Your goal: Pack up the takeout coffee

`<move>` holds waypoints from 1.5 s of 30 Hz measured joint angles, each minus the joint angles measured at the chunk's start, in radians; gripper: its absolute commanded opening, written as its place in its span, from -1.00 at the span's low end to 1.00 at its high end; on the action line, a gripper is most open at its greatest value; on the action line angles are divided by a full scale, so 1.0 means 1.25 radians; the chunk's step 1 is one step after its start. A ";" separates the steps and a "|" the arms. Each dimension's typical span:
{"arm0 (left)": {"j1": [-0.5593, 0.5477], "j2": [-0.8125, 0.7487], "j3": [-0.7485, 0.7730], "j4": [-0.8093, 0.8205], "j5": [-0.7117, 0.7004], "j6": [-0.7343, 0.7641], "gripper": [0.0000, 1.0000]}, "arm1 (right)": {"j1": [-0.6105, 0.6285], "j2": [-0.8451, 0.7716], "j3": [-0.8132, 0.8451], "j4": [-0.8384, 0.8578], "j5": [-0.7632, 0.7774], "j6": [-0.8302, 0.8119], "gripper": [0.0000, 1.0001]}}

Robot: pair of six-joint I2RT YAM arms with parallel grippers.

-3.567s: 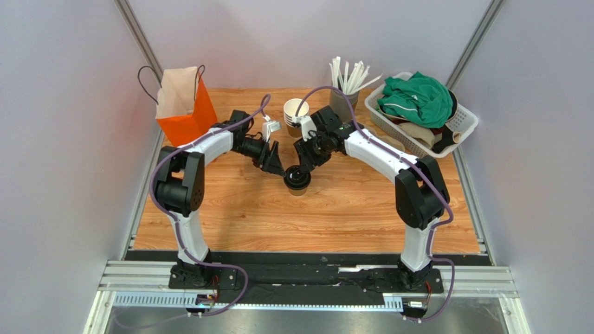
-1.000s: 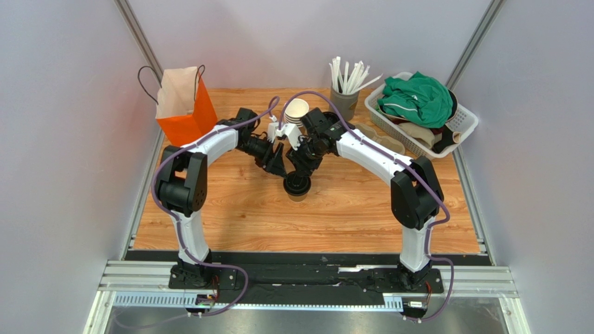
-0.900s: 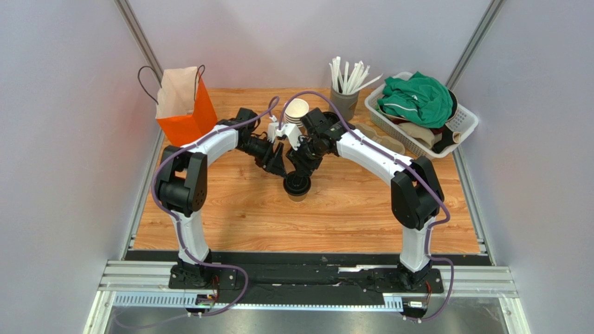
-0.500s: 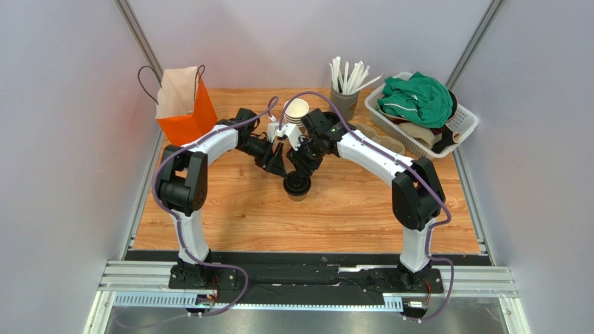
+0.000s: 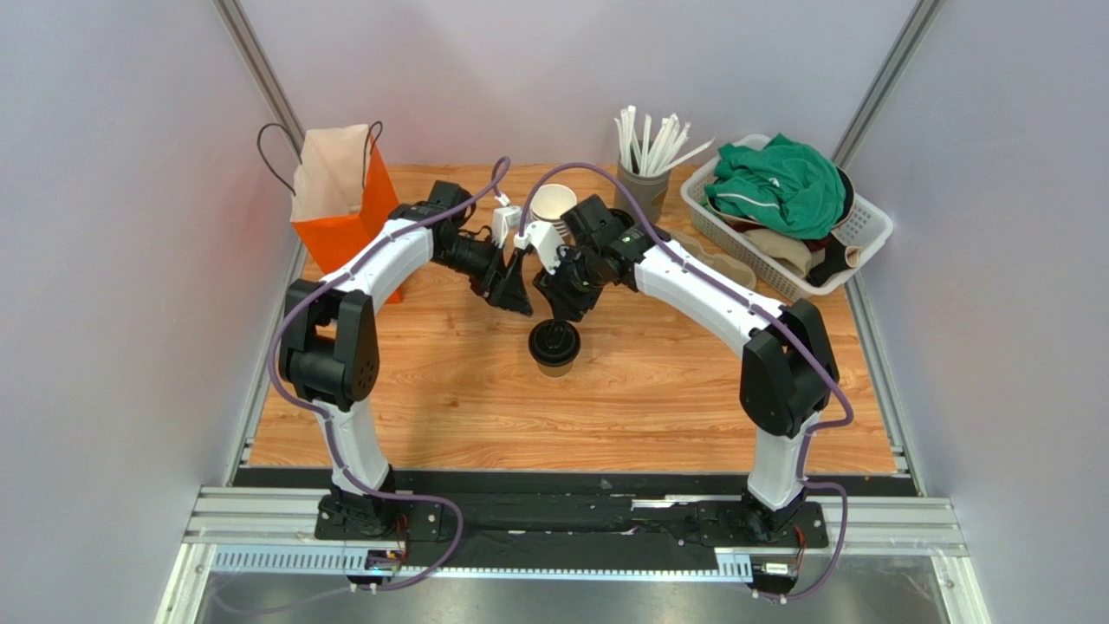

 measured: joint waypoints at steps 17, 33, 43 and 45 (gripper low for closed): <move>0.144 -0.112 0.073 -0.112 -0.009 0.013 0.71 | 0.015 -0.016 -0.018 0.000 0.053 -0.008 -0.21; 0.204 -0.222 -0.003 -0.108 -0.007 0.027 0.71 | 0.013 -0.020 -0.031 -0.060 0.075 -0.008 -0.36; 0.206 -0.238 -0.037 -0.074 -0.023 0.027 0.71 | 0.013 -0.020 -0.025 -0.095 0.060 -0.010 -0.98; 0.207 -0.239 -0.043 -0.068 -0.023 0.027 0.71 | 0.013 -0.020 -0.016 -0.106 0.060 -0.014 -1.00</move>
